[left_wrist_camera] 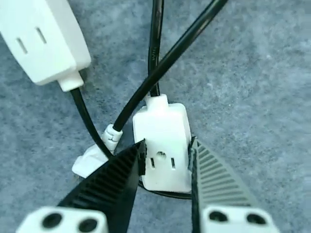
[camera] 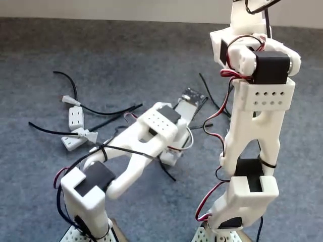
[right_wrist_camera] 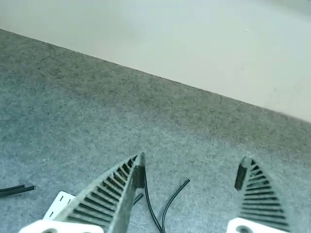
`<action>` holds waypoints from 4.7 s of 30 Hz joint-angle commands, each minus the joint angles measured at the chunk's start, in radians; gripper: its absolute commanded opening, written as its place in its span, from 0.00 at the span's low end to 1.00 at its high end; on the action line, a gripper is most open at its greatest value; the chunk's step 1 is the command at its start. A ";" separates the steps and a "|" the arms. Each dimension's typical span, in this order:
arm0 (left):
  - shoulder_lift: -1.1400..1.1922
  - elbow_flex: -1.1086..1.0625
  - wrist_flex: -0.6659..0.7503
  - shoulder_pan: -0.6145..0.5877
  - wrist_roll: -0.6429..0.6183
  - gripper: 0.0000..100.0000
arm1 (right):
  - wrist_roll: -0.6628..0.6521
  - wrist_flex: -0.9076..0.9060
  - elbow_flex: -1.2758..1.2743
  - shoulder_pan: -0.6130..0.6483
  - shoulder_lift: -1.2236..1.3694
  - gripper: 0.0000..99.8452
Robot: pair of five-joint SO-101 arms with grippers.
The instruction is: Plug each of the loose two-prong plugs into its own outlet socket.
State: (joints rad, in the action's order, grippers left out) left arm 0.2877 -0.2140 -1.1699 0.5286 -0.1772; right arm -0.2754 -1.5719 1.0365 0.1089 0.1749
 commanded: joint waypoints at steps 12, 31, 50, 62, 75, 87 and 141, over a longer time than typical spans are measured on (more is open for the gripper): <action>0.064 0.067 -0.078 -0.030 0.041 0.14 | -0.012 0.031 0.015 -0.012 -0.019 0.30; 0.196 0.193 -0.224 -0.148 0.106 0.14 | -0.014 0.028 0.015 -0.010 -0.019 0.30; 0.191 0.213 -0.258 -0.151 0.149 0.19 | -0.058 0.022 0.015 -0.010 -0.019 0.30; 0.001 0.165 -0.279 0.073 0.121 0.19 | -0.060 0.022 0.015 -0.010 -0.019 0.30; -0.001 0.182 -0.285 0.099 0.118 0.19 | -0.061 0.022 0.015 -0.010 -0.019 0.30; -0.036 0.185 -0.279 0.249 0.074 0.20 | -0.061 0.022 0.015 -0.010 -0.019 0.30; -0.027 0.140 -0.117 0.239 0.071 0.20 | -0.063 0.016 0.015 -0.015 -0.021 0.30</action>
State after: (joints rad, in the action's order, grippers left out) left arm 0.2693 -0.1112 -1.2912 0.7649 -0.0990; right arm -0.3261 -1.5719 1.0365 0.1059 0.1749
